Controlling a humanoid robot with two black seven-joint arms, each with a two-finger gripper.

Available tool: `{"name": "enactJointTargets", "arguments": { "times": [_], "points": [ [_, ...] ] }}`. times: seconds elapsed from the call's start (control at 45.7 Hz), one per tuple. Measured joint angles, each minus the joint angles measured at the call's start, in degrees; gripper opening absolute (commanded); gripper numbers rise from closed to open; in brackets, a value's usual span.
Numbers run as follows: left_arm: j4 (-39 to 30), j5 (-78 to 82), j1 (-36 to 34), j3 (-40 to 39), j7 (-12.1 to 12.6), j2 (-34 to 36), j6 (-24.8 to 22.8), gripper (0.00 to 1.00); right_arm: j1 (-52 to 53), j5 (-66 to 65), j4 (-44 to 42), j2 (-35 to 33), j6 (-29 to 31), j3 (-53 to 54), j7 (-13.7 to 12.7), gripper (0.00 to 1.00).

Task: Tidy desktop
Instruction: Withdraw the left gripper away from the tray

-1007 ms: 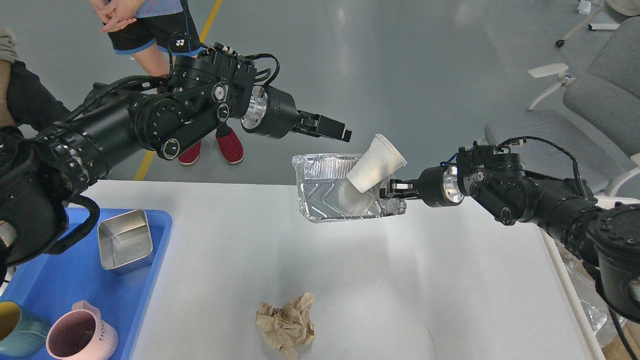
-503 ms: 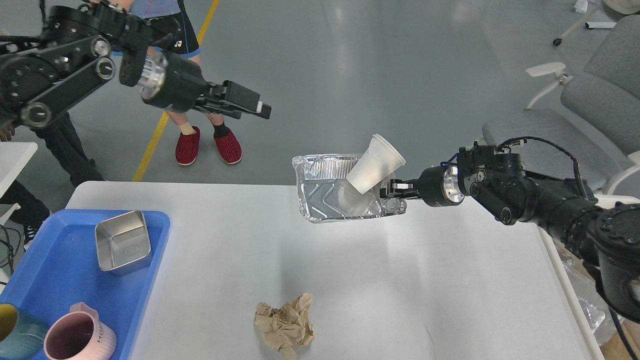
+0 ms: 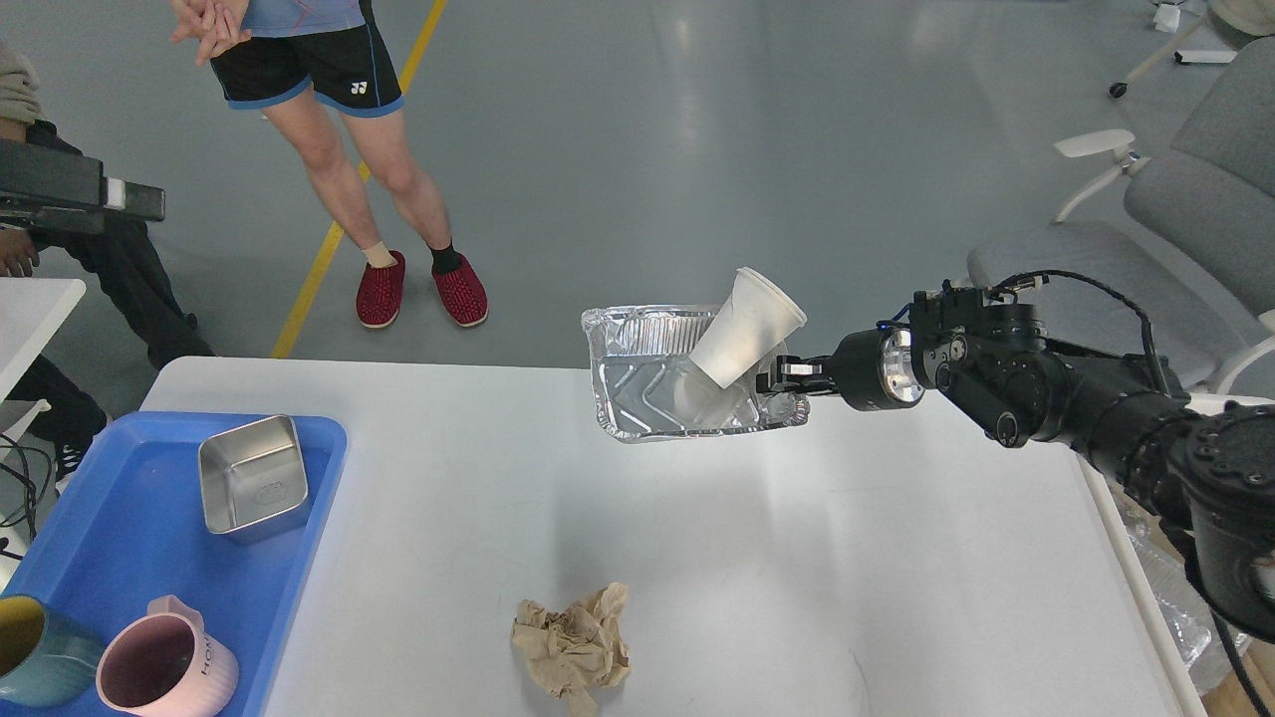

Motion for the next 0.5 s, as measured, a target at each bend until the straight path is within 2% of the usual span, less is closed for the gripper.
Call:
{"name": "enactJointTargets", "arguments": {
  "times": [0.306,0.503],
  "points": [
    [-0.20,0.00,-0.49,-2.16,0.02,-0.33,-0.01,0.81,0.11,0.00,-0.45,0.14,-0.01,0.03,-0.01,0.00],
    [-0.64,0.06,2.38,-1.40,0.33,-6.48,-0.01,0.81,0.10,0.02,-0.48,0.17,0.03,0.04,-0.01,0.00]
  ]
}}
